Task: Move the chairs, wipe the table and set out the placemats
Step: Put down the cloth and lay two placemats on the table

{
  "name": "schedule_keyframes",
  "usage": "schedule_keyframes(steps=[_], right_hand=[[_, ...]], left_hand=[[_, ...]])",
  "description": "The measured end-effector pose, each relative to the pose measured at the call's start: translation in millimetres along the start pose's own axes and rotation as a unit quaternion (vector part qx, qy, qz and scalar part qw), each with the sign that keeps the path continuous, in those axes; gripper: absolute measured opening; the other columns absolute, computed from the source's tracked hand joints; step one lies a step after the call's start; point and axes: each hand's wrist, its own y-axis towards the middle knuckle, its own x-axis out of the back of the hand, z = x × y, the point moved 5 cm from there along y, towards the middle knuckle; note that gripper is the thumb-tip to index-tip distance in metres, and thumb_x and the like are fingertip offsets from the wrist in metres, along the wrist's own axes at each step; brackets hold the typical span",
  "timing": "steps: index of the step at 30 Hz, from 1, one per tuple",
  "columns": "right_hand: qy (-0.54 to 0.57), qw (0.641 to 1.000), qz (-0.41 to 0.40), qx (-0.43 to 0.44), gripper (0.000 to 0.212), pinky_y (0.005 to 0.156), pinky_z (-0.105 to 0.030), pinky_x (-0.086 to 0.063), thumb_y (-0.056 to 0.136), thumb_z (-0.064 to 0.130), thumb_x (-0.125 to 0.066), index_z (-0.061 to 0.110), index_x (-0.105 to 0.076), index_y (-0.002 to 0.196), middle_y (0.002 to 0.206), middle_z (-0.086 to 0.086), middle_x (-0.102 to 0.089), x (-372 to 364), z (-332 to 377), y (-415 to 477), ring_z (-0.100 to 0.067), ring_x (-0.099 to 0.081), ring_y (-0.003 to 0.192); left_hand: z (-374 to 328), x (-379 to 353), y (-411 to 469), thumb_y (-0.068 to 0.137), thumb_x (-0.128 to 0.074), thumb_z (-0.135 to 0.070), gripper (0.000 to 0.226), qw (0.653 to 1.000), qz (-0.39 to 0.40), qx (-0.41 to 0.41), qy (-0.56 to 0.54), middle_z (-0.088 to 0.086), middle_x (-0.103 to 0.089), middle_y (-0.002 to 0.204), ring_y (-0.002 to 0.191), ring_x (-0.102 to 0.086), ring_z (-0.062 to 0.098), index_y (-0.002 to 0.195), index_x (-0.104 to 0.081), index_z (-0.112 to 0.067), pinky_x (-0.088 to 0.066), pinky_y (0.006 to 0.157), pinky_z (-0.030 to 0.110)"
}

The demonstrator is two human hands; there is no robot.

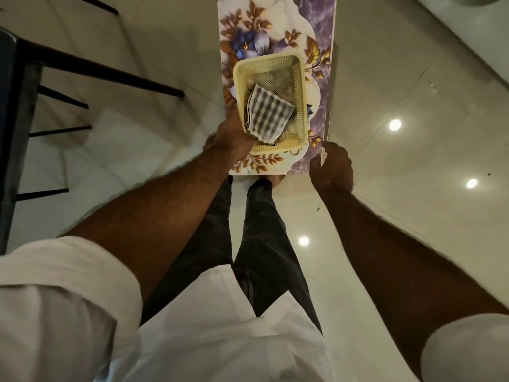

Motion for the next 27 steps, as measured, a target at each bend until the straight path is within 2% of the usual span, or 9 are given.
schedule_keyframes(steps=[2,5,8,11,14,17,20,24,27], right_hand=[[0.017,1.0,0.001,-0.014,0.045,0.114,-0.047,-0.05,0.107,0.028,-0.063,0.018,-0.061,0.151,0.147,-0.012,-0.064,3,-5,0,-0.035,-0.061,0.135],[0.034,0.999,0.021,-0.034,0.05,0.115,-0.048,-0.049,0.106,0.03,-0.066,0.017,-0.058,0.154,0.151,-0.013,-0.063,7,-10,0,-0.037,-0.06,0.138],[0.053,0.995,0.053,-0.059,0.06,0.116,-0.047,-0.048,0.104,0.032,-0.07,0.013,-0.051,0.158,0.155,-0.017,-0.059,7,-12,7,-0.039,-0.057,0.142],[0.085,0.987,0.092,-0.097,0.072,0.116,-0.048,-0.048,0.099,0.031,-0.077,0.009,-0.046,0.16,0.156,-0.021,-0.058,-2,-19,18,-0.042,-0.056,0.143],[0.137,0.974,0.118,-0.139,0.082,0.118,-0.047,-0.046,0.098,0.035,-0.081,0.007,-0.038,0.163,0.162,-0.021,-0.052,-17,-26,30,-0.042,-0.053,0.147],[0.213,0.953,0.12,-0.179,0.09,0.118,-0.046,-0.047,0.1,0.041,-0.08,0.004,-0.032,0.166,0.168,-0.02,-0.045,-35,-30,41,-0.041,-0.05,0.15],[0.281,0.932,0.098,-0.206,0.085,0.105,-0.043,-0.051,0.104,0.04,-0.074,-0.001,-0.032,0.165,0.164,-0.023,-0.048,-45,-32,48,-0.042,-0.054,0.144],[0.361,0.896,0.097,-0.238,0.083,0.082,-0.037,-0.059,0.093,0.026,-0.09,0.001,-0.046,0.159,0.15,-0.015,-0.063,-57,-41,57,-0.037,-0.069,0.125],[0.383,0.883,0.143,-0.23,0.058,0.06,-0.031,-0.063,0.088,0.024,-0.095,0.0,-0.068,0.133,0.124,-0.016,-0.077,-60,-47,54,-0.029,-0.078,0.093]], left_hand=[[-28,23,-35,0.081,-0.07,-0.053,0.107,0.999,-0.013,-0.026,-0.022,0.004,-0.055,0.16,0.145,-0.056,0.032,0.172,-0.02,-0.028,-0.046,0.123,0.053],[-49,52,-75,0.09,-0.078,-0.035,0.083,0.998,-0.036,-0.053,-0.022,0.001,-0.063,0.147,0.134,-0.063,0.026,0.162,-0.04,-0.026,-0.058,0.11,0.054],[-62,76,-108,0.097,-0.078,-0.022,0.062,0.995,-0.056,-0.082,-0.002,-0.006,-0.064,0.129,0.124,-0.065,0.02,0.152,-0.049,-0.022,-0.064,0.097,0.052],[-66,91,-134,0.098,-0.077,-0.018,0.059,0.991,-0.07,-0.111,0.012,-0.01,-0.064,0.132,0.123,-0.063,0.014,0.151,-0.05,-0.023,-0.063,0.096,0.04],[-66,98,-149,0.098,-0.075,-0.012,0.062,0.99,-0.076,-0.116,-0.001,-0.014,-0.064,0.133,0.118,-0.063,0.008,0.152,-0.049,-0.029,-0.063,0.084,0.028],[-57,98,-155,0.097,-0.076,-0.011,0.059,0.99,-0.081,-0.112,-0.02,-0.018,-0.064,0.128,0.115,-0.065,0.004,0.146,-0.052,-0.034,-0.068,0.083,0.036],[-46,97,-156,0.097,-0.077,-0.012,0.057,0.991,-0.083,-0.099,-0.037,-0.02,-0.065,0.123,0.116,-0.069,0.009,0.133,-0.05,-0.046,-0.069,0.085,0.045],[-35,94,-158,0.099,-0.076,-0.012,0.061,0.991,-0.092,-0.092,-0.032,-0.019,-0.063,0.127,0.119,-0.069,0.012,0.143,-0.048,-0.043,-0.069,0.084,0.041],[-27,93,-160,0.099,-0.076,-0.012,0.061,0.992,-0.087,-0.088,-0.034,-0.018,-0.062,0.129,0.123,-0.068,0.016,0.145,-0.047,-0.041,-0.069,0.085,0.043]])
